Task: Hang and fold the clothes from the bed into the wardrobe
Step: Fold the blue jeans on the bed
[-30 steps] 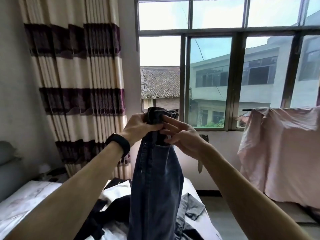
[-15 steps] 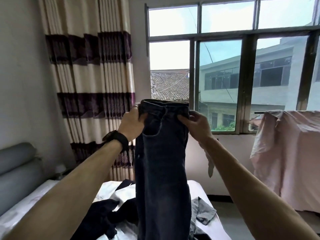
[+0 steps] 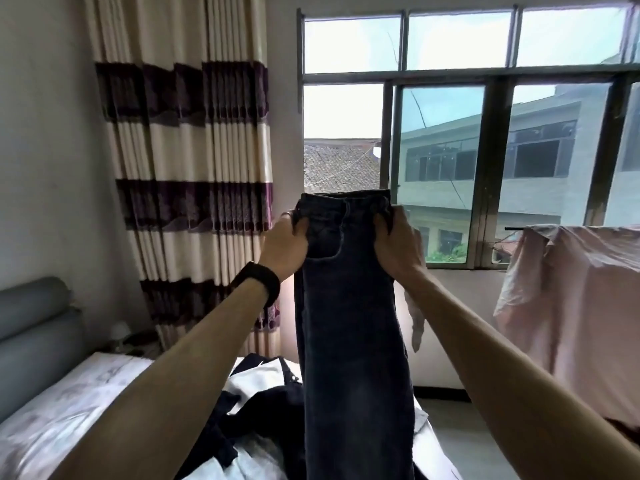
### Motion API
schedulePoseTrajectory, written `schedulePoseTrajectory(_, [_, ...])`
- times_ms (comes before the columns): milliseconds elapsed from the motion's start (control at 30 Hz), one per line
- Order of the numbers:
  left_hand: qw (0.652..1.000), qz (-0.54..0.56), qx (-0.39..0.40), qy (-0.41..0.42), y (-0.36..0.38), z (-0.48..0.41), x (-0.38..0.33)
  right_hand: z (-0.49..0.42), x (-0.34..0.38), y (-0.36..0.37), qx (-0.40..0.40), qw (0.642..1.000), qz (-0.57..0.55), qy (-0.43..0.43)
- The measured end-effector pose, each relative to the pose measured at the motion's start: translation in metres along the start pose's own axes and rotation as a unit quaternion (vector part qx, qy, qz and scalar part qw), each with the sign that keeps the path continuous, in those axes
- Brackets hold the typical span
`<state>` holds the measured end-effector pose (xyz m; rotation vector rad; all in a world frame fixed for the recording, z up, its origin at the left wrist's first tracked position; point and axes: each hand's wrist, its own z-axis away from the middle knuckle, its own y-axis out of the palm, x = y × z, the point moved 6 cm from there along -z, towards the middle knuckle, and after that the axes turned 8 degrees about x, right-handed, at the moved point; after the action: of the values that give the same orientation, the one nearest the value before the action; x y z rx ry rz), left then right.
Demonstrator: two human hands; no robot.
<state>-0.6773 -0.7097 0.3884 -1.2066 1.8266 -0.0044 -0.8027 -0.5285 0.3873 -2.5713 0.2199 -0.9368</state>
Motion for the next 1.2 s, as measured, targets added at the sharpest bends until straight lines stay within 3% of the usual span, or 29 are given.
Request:
schedulePoseTrajectory(267, [0.992, 0.068, -0.043, 0.095, -0.003, 0.061, -0.012, 0.063, 0.019, -0.028, -0.053, 0.994, 0.029, -0.09])
schedulePoseTrajectory(400, [0.986, 0.137, -0.067, 0.07, -0.004, 0.114, -0.015, 0.111, 0.025, -0.038, -0.032, 0.998, -0.003, -0.051])
schedulePoseTrajectory(600, [0.983, 0.177, -0.044, 0.024, -0.023, 0.149, -0.046, 0.138, 0.038, -0.065, 0.023, 0.998, -0.04, 0.033])
schedulePoseTrajectory(833, [0.972, 0.23, -0.001, -0.05, -0.034, 0.164, -0.065, 0.145, 0.048, -0.088, 0.064, 0.996, -0.03, 0.062])
schedulePoseTrajectory(1000, [0.98, 0.168, 0.025, -0.106, -0.006, 0.17, -0.006, 0.156, 0.003, -0.043, 0.124, 0.987, -0.042, 0.089])
schedulePoseTrajectory(1200, [0.967, 0.131, 0.082, -0.204, 0.081, 0.19, 0.136, 0.207, -0.115, 0.058, 0.21, 0.963, -0.021, 0.168])
